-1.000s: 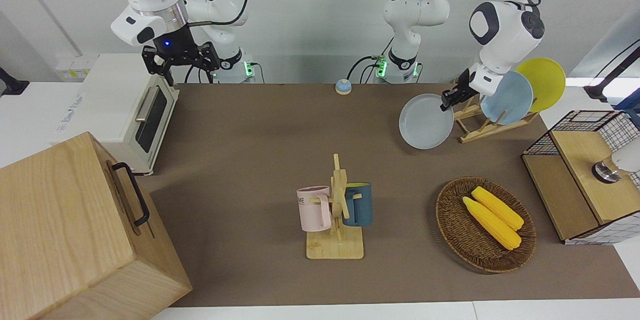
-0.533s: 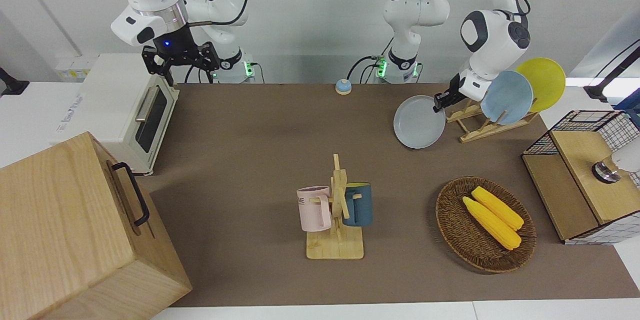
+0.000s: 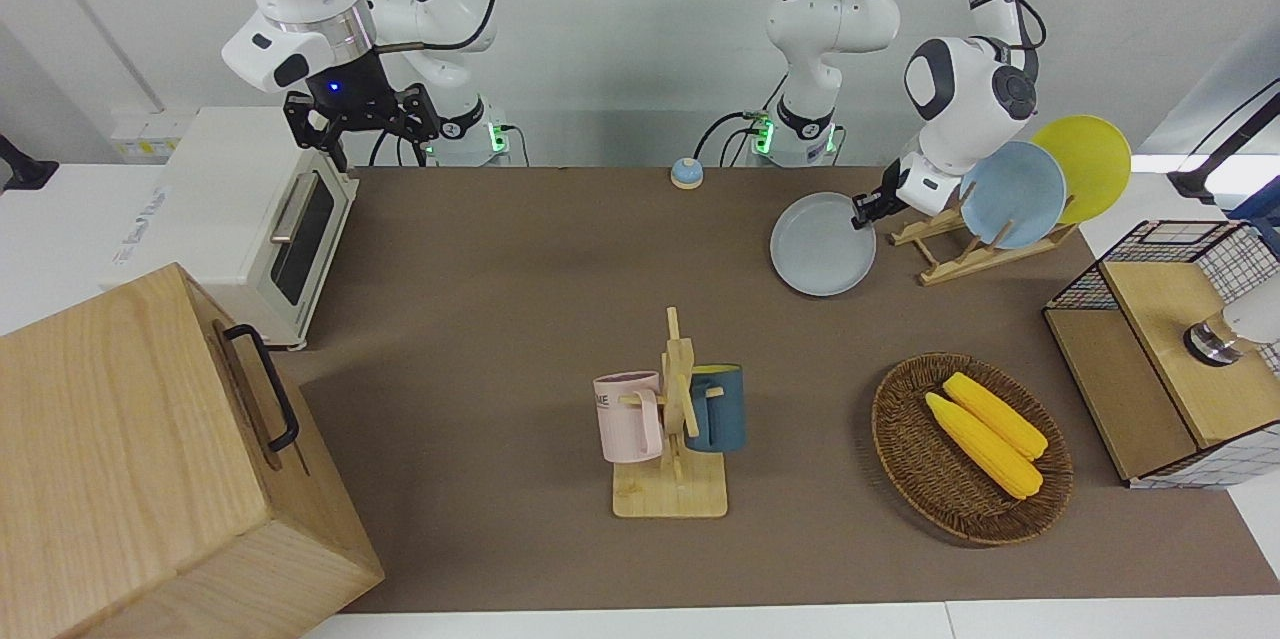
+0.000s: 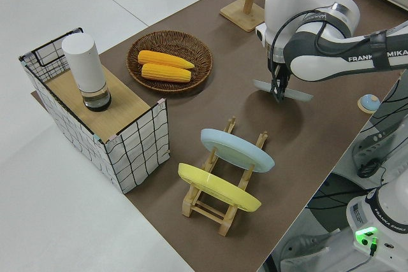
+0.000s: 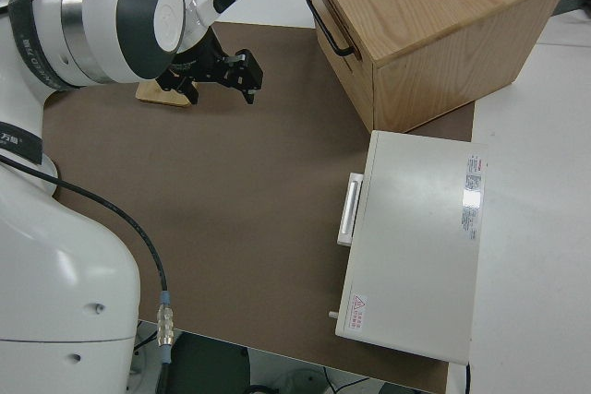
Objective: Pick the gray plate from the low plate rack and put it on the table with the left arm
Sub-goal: 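Lower the gray plate flat onto the table and open the left gripper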
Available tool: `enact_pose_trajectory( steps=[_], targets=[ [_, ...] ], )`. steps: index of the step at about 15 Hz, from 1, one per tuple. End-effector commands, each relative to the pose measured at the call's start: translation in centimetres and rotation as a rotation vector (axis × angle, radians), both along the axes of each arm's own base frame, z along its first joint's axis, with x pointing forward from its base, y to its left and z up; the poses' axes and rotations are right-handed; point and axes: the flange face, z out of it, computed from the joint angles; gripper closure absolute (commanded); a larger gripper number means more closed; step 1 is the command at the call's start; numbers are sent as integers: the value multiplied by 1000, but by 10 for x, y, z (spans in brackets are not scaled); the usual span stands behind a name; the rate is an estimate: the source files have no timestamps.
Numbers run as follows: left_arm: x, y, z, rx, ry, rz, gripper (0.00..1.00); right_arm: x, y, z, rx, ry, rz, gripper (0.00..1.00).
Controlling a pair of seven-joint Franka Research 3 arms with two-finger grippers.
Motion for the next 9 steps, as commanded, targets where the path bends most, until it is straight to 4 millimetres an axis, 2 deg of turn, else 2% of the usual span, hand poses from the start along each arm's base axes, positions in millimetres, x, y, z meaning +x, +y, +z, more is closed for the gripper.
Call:
enact_pose_trajectory(
  steps=[1, 3, 4, 6, 9],
  targets=[
    [-8, -11, -25, 10, 32, -8, 1000, -2, -2, 4, -4, 3, -16, 17],
    [-6, -14, -40, 8, 63, -7, 924, -2, -2, 4, -4, 3, -16, 17],
    [-5, -14, -45, 9, 69, -5, 716, -2, -2, 4, -4, 3, -16, 17],
    [-3, -14, -47, 12, 63, -3, 389, -2, -2, 4, -4, 3, -16, 17],
    [-1, -14, -47, 14, 56, 0, 317, -2, -2, 4, -4, 3, -16, 17]
  ],
)
